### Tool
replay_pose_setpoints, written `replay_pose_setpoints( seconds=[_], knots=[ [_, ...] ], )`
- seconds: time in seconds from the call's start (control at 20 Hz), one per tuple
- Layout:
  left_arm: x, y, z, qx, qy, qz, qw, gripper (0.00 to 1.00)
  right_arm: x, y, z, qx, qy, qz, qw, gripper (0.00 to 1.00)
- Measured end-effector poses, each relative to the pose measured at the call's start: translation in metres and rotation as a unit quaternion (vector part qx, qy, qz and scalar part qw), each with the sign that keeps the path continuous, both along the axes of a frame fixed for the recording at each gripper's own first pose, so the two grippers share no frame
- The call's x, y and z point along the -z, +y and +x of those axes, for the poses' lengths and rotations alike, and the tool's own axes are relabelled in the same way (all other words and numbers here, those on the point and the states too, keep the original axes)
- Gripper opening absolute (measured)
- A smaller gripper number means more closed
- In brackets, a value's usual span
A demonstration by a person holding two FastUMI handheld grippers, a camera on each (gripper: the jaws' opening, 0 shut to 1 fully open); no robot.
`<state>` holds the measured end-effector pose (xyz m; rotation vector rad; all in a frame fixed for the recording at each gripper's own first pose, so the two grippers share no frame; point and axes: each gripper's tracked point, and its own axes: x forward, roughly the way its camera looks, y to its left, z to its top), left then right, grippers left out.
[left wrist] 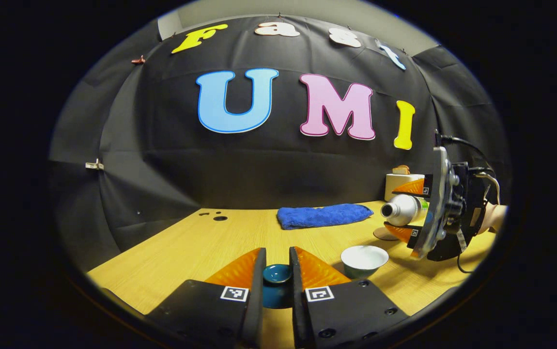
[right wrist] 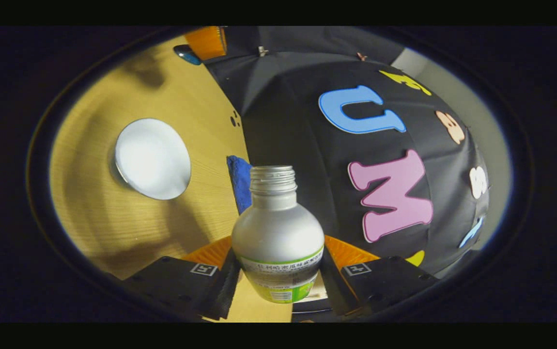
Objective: Open the teacup lid with one hand, grasp the water bottle and pour water into the teacup with the other hand; after pouring, place the water bottle on the coaster and then close the teacup lid.
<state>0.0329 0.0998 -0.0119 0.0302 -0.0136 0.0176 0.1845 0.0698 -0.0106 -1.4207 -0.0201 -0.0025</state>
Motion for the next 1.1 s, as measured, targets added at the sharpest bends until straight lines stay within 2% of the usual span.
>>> replay_pose_setpoints(
  seconds=[0.25,0.45,0.5,0.65,1.1],
  knots=[
    [0.000,0.005,0.000,-0.002,-0.002,0.002,1.000,0.29,0.016,0.009,0.004,-0.014,0.019,-0.023,0.999,0.78],
    [0.001,0.009,-0.001,-0.004,-0.001,0.001,1.000,0.29,0.030,0.008,0.005,-0.015,0.030,-0.067,0.997,0.78],
    [0.002,0.008,0.001,-0.004,0.000,0.000,1.000,0.29,0.033,0.008,0.006,-0.016,0.029,-0.077,0.996,0.77],
    [0.005,0.009,0.002,0.000,0.005,-0.006,1.000,0.29,0.036,0.007,0.005,-0.018,0.028,-0.100,0.994,0.81],
    [0.010,0.007,0.005,0.003,0.012,-0.010,1.000,0.29,0.030,0.014,0.009,-0.037,0.010,-0.164,0.986,0.78]
  ],
)
